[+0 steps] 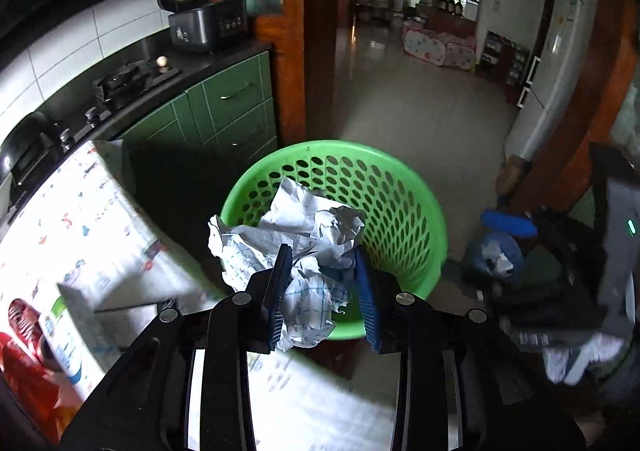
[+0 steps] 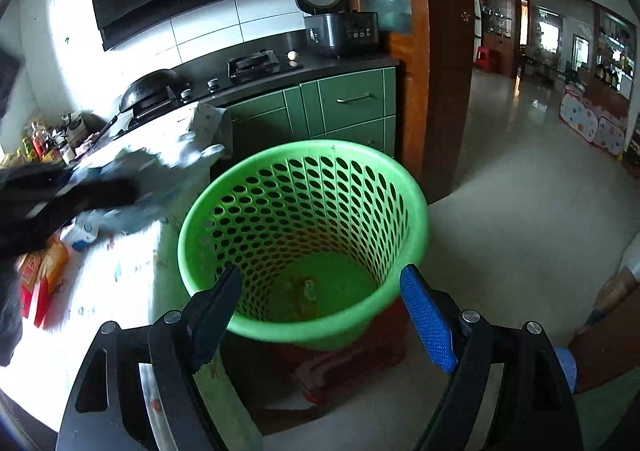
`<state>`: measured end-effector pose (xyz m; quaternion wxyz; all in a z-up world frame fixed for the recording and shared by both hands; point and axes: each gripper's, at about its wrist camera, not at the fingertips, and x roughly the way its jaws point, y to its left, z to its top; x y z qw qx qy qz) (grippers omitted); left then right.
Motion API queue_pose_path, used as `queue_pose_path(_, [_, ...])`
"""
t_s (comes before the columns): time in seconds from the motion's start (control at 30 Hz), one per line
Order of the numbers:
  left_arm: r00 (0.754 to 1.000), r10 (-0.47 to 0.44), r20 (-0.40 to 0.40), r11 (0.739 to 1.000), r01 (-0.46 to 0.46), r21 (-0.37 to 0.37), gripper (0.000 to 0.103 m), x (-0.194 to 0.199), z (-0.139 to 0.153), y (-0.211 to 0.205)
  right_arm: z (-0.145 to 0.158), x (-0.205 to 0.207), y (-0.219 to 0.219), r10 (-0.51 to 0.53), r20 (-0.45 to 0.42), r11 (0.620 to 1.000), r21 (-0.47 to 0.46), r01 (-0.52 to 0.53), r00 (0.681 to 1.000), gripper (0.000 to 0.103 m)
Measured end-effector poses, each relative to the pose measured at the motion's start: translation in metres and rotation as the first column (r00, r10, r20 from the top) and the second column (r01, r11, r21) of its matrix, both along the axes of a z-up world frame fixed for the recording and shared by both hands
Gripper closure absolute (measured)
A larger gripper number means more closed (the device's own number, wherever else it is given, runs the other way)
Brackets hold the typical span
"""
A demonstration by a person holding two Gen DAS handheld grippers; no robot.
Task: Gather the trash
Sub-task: 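Grasp the crumpled foil with the left tool and drop it into the basket, then grasp the red snack bag with the left tool and lift it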
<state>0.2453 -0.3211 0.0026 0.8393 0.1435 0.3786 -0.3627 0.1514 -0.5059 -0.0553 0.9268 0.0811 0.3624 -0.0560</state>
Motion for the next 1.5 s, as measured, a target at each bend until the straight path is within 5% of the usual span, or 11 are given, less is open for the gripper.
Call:
queue_pose_path(0.1, [1.000,0.013,-0.006,1.000,-0.013,0.001,0.068,0.013,-0.010,-0.016,-0.002,-0.006,0.001,-0.003,-0.001,1.000,0.004,0.003,1.000,0.025])
queue_pose_path(0.17, [0.999,0.031,-0.028,1.000,-0.031,0.003,0.053,0.018,-0.017,-0.022,-0.003,-0.008,0.002,-0.003,-0.009,1.000,0.010,0.003,1.000,0.025])
queue_pose_path(0.23, [0.999,0.030,-0.037,0.999,-0.030,-0.019,0.051,0.020,-0.020,-0.020,-0.004,-0.011,0.003,-0.002,-0.012,1.000,0.002,0.002,1.000,0.025])
queue_pose_path(0.3, [0.999,0.034,-0.040,0.999,-0.035,-0.041,0.032,0.020,-0.019,-0.013,-0.005,-0.012,0.006,0.001,-0.017,1.000,-0.006,-0.001,1.000,0.025])
queue_pose_path(0.7, [0.976,0.185,0.115,0.983,-0.183,-0.023,0.032,-0.025,0.027,0.069,0.018,-0.013,0.045,0.090,0.061,0.996,0.009,-0.091,0.994,0.021])
queue_pose_path(1.03, [0.887,0.391,0.244,0.914,-0.405,0.006,0.031,-0.036,0.059,0.181,0.038,-0.008,0.104,0.228,0.099,0.973,0.023,-0.231,0.969,0.020])
queue_pose_path(1.23, [0.847,0.484,0.221,0.865,-0.501,0.026,0.026,-0.015,0.056,0.248,0.043,-0.003,0.133,0.286,0.115,0.957,0.021,-0.290,0.951,0.018])
queue_pose_path(1.5, [0.857,0.499,0.133,0.854,-0.512,0.093,0.026,0.005,0.026,0.280,0.039,0.009,0.167,0.349,0.090,0.936,0.018,-0.352,0.933,0.018])
